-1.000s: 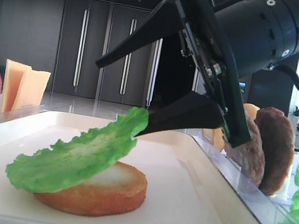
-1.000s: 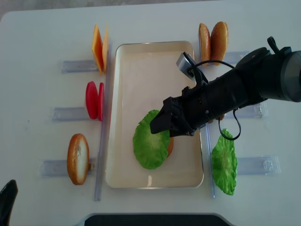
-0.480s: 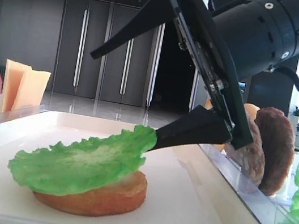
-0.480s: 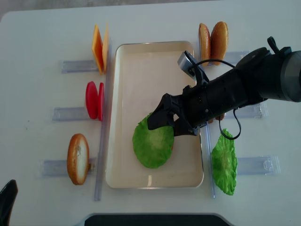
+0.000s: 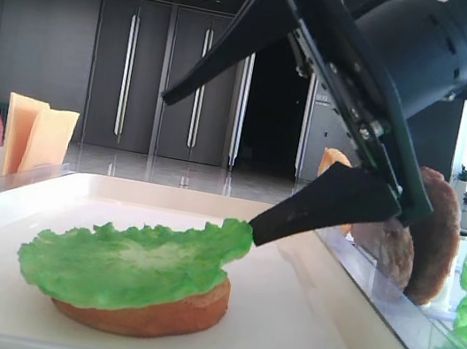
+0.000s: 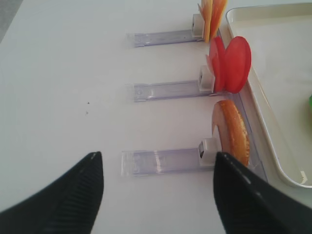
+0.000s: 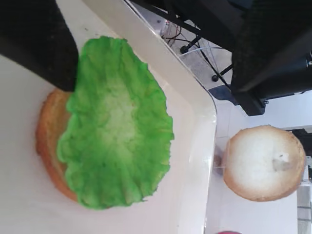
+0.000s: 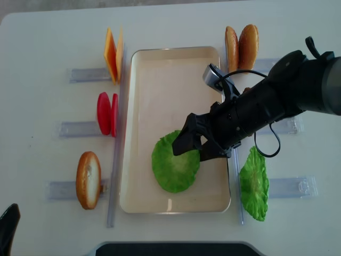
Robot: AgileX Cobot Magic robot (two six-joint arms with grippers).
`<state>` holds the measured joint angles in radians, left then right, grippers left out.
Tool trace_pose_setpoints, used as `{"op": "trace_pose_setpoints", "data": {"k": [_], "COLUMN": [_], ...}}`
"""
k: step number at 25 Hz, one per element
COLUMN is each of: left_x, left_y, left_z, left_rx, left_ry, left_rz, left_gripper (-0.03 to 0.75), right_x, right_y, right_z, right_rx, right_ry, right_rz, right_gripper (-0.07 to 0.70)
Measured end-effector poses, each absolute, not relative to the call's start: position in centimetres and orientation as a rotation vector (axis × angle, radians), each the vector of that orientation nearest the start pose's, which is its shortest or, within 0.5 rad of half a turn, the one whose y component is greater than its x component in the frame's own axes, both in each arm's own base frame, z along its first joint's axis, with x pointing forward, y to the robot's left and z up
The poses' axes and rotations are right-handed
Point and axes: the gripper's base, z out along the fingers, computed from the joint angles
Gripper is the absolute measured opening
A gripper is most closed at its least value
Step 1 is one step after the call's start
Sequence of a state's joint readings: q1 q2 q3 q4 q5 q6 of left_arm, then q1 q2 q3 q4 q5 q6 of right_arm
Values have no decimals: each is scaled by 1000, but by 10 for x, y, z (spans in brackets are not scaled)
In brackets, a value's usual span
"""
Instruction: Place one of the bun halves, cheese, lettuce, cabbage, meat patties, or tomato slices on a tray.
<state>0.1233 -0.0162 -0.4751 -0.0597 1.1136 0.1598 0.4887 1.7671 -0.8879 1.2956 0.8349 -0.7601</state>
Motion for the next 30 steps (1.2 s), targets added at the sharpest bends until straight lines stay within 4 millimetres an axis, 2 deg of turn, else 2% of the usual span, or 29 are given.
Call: {"op": "trace_pose_setpoints", "data": {"k": [6,12,17,25,30], "left_x": [-6,-6,-6,-6,-6], "left_y": [-6,-6,-6,-6,-6], "left_z": [266,266,266,266,266], "left_rx": [43,43,43,43,43], "left_ry": [2105,2105,2105,2105,2105], "left_rz": [98,98,98,98,98], "left_gripper": [534,534,534,534,534], "right_x": [247,249,252,277,286], "right_y": [202,198,193,176,160], "right_z": [202,224,256,315,333], "right_rx": [-440,-488,-571,-588,-543], "right_ry": [2675,2692,2728,2752,2744], "right_rz": [1270,1164,1034,553,261], "right_gripper": [604,604,604,604,601]}}
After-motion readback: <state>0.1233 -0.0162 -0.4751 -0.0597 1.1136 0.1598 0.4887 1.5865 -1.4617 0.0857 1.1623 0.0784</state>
